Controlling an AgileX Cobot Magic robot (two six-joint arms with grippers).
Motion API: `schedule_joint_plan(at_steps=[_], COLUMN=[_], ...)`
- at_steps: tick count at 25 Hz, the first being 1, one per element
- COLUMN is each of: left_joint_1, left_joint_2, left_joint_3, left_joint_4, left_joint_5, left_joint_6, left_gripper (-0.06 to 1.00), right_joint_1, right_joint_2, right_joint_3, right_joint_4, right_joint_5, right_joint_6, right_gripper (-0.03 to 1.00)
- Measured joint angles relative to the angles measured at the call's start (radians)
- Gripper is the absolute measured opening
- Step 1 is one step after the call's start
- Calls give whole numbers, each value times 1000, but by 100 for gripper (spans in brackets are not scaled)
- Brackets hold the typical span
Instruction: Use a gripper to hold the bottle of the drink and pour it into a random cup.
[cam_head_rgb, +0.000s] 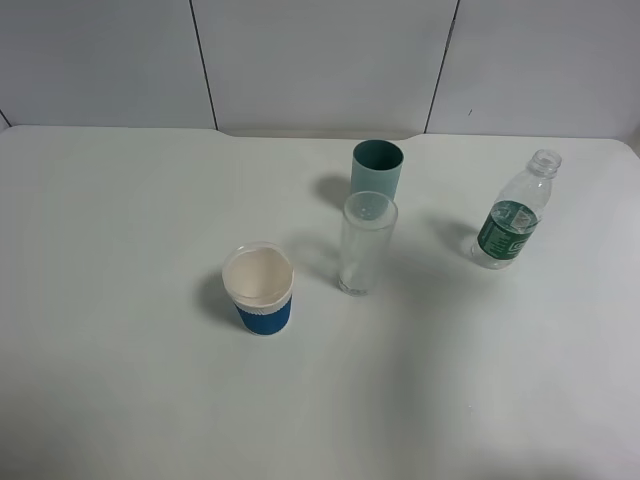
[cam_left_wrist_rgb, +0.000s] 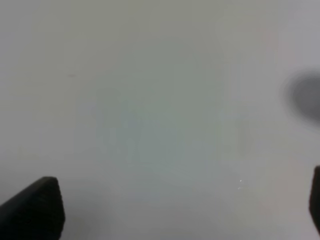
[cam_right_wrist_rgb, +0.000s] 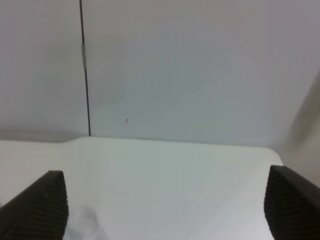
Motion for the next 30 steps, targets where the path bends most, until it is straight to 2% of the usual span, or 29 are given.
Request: schedule_joint_plan(at_steps=[10, 24, 27, 30], left_joint_1=[0, 0, 0, 0], left_joint_2=[0, 0, 0, 0], left_joint_3=[0, 0, 0, 0], left_joint_4=[0, 0, 0, 0], left_joint_5=[0, 0, 0, 0], left_joint_6=[0, 0, 0, 0], left_gripper=[99, 99, 99, 99], right_joint_1=[0, 0, 0, 0], right_joint_2=[-262, -451, -455, -475], right_joint_3=[0, 0, 1, 40], right_joint_4=[-1, -45, -16, 33], right_joint_5=[345, 710, 756, 762], right_joint_6=[40, 123, 123, 123], right_gripper=[78, 78, 78, 78])
